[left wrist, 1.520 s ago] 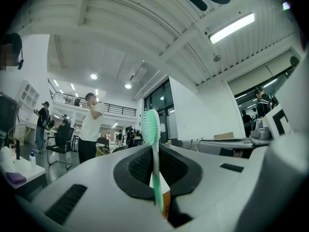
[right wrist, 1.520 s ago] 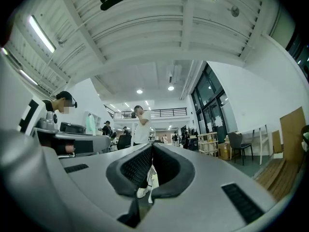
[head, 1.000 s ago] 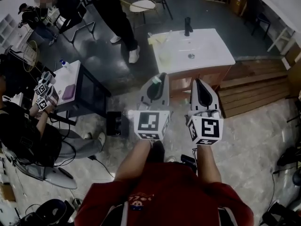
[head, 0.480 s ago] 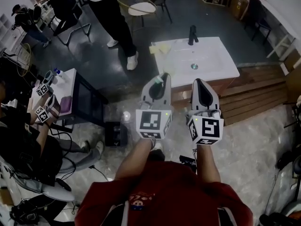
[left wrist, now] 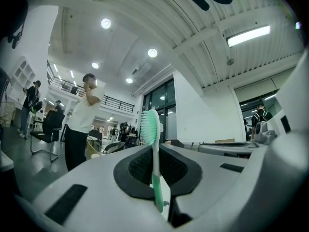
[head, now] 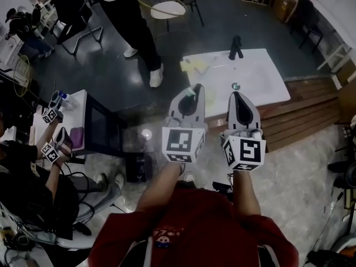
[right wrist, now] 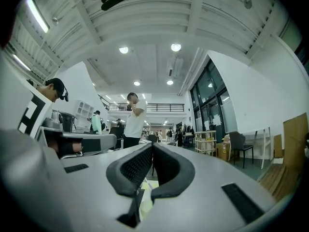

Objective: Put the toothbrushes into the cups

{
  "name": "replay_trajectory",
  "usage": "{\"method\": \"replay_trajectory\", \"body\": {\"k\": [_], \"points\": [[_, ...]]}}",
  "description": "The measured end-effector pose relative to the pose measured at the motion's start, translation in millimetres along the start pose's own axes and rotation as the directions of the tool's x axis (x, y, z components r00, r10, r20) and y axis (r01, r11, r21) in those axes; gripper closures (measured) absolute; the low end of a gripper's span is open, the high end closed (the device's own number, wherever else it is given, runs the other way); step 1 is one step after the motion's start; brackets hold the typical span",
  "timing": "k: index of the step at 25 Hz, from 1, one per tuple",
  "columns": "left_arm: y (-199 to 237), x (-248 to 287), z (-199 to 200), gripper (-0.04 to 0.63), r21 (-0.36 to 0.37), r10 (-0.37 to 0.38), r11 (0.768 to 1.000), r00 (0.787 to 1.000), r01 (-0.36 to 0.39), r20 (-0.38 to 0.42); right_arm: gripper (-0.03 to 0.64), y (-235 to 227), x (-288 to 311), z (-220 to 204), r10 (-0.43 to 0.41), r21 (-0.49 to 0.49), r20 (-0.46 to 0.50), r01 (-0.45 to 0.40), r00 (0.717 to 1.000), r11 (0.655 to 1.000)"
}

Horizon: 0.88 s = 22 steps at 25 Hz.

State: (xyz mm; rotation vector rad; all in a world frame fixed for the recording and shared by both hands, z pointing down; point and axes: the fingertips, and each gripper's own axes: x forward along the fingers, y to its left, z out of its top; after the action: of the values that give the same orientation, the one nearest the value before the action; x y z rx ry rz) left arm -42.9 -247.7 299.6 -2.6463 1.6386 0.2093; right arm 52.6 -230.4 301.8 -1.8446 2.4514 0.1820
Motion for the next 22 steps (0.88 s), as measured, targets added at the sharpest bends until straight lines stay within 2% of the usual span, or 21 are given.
{"method": "replay_trajectory", "body": {"k": [12,22], "points": [[21.4,45.6,-28.5,0.565,-0.035,-0.045,0.998,0.999,0.044,-0.028,0.588,-16.5,37.7,-24.2,-0.057,-0.006,-0.034,0.057,0.998,0.998],[20.9,86.0,-66.6,0.565,-0.032,-0.001,0.999,0.996,-0.002,-0.090,0.588,-48.7,72.2,-58.1,-0.015,0.032,-0.072,0.018,0.997,0.999]]}}
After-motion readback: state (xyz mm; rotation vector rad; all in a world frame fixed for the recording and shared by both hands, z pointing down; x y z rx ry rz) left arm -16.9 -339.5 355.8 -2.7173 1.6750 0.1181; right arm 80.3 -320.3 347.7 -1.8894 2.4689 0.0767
